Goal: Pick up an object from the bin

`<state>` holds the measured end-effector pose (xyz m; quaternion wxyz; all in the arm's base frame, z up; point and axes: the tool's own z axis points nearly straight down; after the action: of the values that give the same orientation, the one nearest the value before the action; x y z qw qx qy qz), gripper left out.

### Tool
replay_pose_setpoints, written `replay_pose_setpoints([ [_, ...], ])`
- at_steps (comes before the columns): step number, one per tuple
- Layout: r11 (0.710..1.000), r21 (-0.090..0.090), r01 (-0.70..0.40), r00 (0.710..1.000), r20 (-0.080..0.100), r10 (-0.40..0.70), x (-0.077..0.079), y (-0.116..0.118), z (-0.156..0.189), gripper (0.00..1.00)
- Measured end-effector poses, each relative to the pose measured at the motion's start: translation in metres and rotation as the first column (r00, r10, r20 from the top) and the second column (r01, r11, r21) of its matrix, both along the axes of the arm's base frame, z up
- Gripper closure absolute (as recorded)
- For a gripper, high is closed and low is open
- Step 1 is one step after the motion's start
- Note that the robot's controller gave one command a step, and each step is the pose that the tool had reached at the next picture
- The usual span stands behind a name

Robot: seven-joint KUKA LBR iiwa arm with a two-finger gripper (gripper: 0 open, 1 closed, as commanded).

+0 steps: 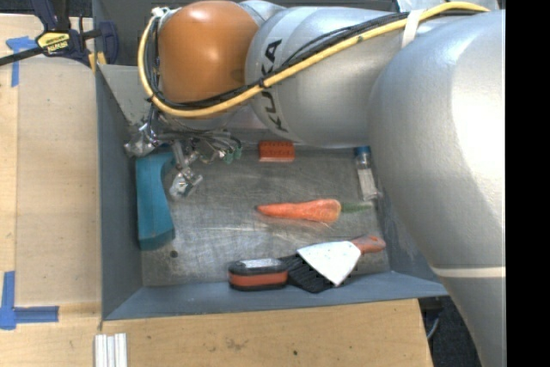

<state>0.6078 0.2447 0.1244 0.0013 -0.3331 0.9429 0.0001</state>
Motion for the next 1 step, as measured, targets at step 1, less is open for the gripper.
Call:
replay_pose_setpoints([
  [1, 0.944, -0.003, -0.331, 0.944, 0.008, 0.331, 0.0111, -0.0048, -0.0272, 0.00],
])
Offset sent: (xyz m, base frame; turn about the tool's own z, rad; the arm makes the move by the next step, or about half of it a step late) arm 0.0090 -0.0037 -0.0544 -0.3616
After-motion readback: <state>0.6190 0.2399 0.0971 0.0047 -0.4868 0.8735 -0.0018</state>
